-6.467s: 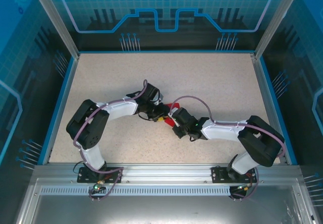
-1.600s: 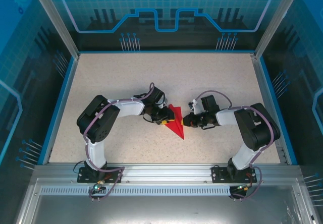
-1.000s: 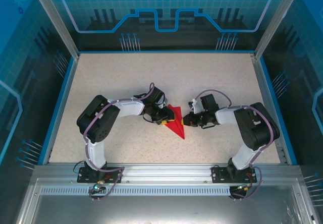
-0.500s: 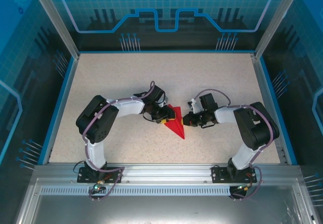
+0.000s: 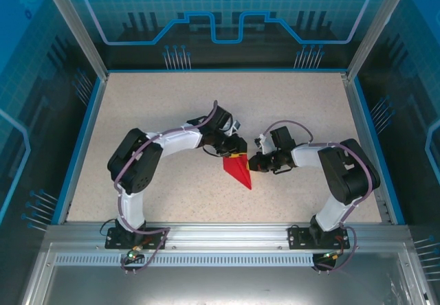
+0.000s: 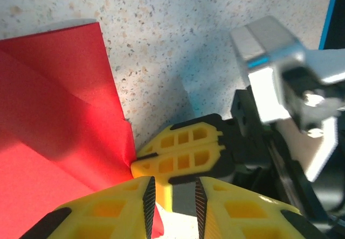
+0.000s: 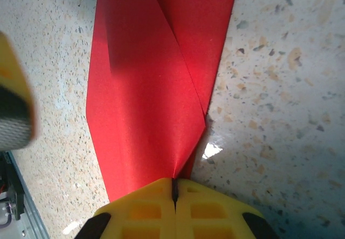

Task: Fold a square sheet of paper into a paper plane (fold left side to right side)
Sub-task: Fourth fold the wing at the center of the table.

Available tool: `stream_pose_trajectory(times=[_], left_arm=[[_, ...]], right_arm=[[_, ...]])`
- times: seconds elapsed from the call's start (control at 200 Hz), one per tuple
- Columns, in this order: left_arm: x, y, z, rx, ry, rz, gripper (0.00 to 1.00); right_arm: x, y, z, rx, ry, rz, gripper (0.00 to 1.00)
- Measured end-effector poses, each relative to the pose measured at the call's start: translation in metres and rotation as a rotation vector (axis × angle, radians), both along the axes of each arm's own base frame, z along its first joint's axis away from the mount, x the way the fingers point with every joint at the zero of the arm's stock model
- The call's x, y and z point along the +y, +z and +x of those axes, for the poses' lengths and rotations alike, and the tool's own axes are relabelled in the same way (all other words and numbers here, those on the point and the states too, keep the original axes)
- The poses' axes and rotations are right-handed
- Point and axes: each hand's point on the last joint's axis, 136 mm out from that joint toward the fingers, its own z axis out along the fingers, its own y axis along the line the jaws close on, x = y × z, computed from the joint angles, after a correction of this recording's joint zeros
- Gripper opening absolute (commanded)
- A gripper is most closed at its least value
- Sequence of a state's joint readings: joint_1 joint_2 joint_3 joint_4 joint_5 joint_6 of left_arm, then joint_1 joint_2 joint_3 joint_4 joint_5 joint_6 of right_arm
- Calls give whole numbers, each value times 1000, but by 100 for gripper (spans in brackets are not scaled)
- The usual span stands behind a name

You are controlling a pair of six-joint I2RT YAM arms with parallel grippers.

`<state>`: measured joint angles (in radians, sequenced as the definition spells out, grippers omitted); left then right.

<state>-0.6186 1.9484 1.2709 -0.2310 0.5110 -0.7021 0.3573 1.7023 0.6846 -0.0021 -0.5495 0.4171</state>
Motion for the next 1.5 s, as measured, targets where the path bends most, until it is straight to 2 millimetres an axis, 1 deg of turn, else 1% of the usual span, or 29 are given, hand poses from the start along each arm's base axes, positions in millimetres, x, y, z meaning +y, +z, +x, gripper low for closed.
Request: stream_pose_trajectory(times=[0.13,0.285,0.53,0.85,1.005,1.11,1.195,1.251,1.291,1.406,1.501], left_arm=[[-2,-14,2,28,0,15,28],[-2,-23,1,44,0,28,28],[5,-42,0,69,16,84,28],[13,-52,-1,62,31,127,27],[14,-53,-1,59,31,124,27],[14,-54,-2,51,28,120,26],[14,-54,-2,41,23,118,26],[14,-54,-2,35,19,117,26],[14,-54,-2,33,20,116,26],[14,-54,-2,31,19,115,26],[14,-55,-2,28,18,114,26]], right_arm=[[0,0,0,-1,2,-8,0],[0,0,0,0,3,-12,0],[0,0,0,-1,9,-25,0],[1,0,0,-9,15,-33,0],[0,1,0,-17,13,-44,0],[-1,3,0,-24,10,-57,9],[-3,12,1,-40,5,-63,17],[-6,21,1,-58,-1,-70,23],[-7,29,1,-75,-4,-68,25],[-7,53,0,-123,-5,-40,25],[0,64,-6,-122,18,18,23]])
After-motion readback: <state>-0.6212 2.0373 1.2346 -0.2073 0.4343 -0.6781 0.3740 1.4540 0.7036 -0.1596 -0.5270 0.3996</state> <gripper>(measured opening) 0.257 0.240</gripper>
